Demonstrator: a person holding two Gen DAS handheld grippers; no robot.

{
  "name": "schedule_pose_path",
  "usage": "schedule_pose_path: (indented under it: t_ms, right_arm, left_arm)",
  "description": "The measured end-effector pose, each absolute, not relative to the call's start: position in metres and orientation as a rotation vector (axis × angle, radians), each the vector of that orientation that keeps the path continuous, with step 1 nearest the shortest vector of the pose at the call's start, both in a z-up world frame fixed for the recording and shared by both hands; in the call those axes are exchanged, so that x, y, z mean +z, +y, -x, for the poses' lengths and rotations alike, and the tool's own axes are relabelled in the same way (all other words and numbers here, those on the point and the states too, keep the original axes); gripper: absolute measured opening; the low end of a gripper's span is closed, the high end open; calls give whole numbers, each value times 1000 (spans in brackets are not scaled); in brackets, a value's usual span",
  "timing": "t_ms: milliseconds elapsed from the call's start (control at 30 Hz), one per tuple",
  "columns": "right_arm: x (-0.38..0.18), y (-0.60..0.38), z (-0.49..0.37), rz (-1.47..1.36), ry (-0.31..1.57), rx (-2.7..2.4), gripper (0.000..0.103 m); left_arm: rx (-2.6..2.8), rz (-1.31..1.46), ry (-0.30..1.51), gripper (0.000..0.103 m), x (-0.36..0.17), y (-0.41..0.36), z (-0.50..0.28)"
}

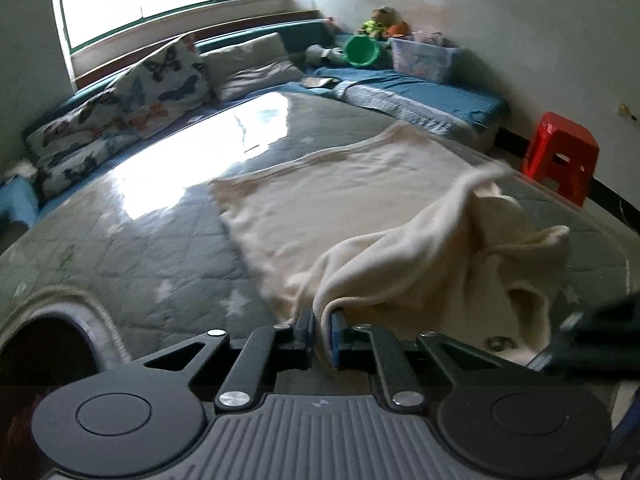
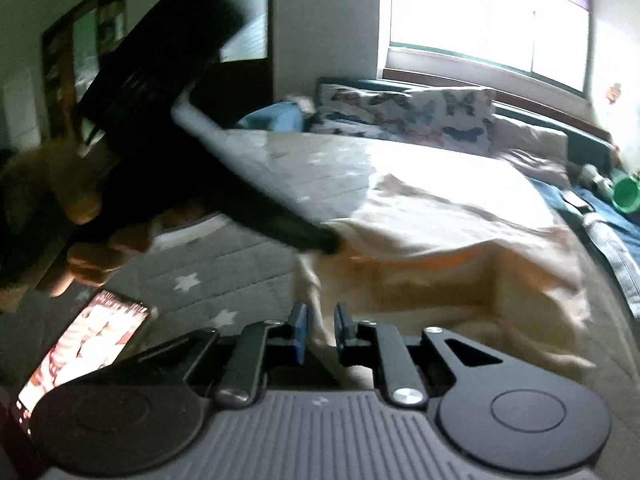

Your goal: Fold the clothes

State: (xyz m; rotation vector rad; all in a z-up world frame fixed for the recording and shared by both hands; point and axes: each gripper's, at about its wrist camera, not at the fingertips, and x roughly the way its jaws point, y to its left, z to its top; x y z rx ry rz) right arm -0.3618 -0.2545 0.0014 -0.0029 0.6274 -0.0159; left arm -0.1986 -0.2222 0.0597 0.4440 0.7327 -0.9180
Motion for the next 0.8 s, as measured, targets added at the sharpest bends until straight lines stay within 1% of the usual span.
schedule_pose_path:
  t_ms: [67,133,267,433,500,567,600,633,667,733,767,800]
  right_arm:
    - [7,-268,366,13,609,-94,23]
    - [8,-281,365,66,602,-195,25]
    - [1,-305,355,51,648,-263,25]
    - [-5,-306,340,98,649,-266,25]
    - [-8,-305,334,131,653,-275,25]
    - [-10,-304,331,166,647,-290,24]
    - [-11,-303,330,161,647,-295,22]
    - [-11,-301,330,157,648,-300,13]
    - [-11,-301,329,152,648,-305,8]
    - [-9,-304,331,142,640,-314,6]
    - [-7,-306,334,137,631,-323,5]
    - [-3,-310,339,129,619,-335,5]
  left_arm:
    - [-908,-440,733,10,59,-217,197]
    - [-906,-435,731,10,61,-213,198]
    - [-898,-430,732,10,63,-207,198]
    - [-906,-452,726,10,64,-208,200]
    - [-909,-464,717,13,63,-209,200]
    - [-905,-484,699,16,61,-211,203]
    - [-901,-495,689,23,61,-213,204]
    - [-897,-507,678,25,60,-214,205]
    - [-895,-518,666,27,59,-215,207]
    - [-893,-527,656,26,57,-216,207]
    - [-890,-518,659,24,58,-215,205]
    - [-886,-505,664,17,58,-212,203]
